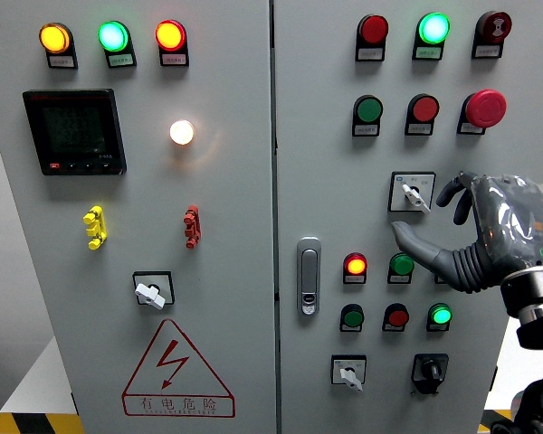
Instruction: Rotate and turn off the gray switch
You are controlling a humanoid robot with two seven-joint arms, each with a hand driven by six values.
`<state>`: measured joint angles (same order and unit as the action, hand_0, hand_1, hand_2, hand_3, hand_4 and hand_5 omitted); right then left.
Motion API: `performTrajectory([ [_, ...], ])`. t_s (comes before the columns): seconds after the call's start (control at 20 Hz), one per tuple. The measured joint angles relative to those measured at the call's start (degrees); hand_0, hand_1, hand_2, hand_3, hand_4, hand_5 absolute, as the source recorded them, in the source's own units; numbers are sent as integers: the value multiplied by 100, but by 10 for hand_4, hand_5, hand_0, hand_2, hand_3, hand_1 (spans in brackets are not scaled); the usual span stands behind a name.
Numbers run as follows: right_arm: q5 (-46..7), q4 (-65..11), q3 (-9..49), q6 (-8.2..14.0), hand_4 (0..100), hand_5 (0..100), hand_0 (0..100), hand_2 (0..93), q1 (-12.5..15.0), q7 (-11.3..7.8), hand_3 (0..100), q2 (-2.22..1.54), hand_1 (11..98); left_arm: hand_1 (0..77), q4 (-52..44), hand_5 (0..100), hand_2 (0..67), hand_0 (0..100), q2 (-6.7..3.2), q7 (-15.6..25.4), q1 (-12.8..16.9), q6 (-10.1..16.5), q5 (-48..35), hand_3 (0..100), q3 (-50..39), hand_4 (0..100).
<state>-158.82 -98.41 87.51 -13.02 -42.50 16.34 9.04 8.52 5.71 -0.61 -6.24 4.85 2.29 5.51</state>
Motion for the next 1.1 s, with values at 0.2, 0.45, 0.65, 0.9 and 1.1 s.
performTrajectory([
  [0.2,0,98,-7,-5,879,936,0,578,-34,-1,751,1,331,0,0,123,123,339,1,0,0,0,0,223,-2,119],
  [0.45,-3,213,-35,-7,880,936,0,580,-104,-4,751,1,320,0,0,123,123,339,0,0,0,3,0,223,0,119],
  [0.65,-9,284,-58,-7,881,934,0,585,-152,0,750,1,313,0,0,123,123,340,0,0,0,3,0,223,-1,119],
  [0.9,-15,380,-90,-7,883,931,0,589,-200,1,751,1,297,0,0,122,123,340,0,0,0,-1,0,223,2,119],
  [1.1,-21,397,-94,-2,884,936,0,606,-229,5,753,1,280,0,0,122,123,340,-1,0,0,-1,0,222,2,119],
])
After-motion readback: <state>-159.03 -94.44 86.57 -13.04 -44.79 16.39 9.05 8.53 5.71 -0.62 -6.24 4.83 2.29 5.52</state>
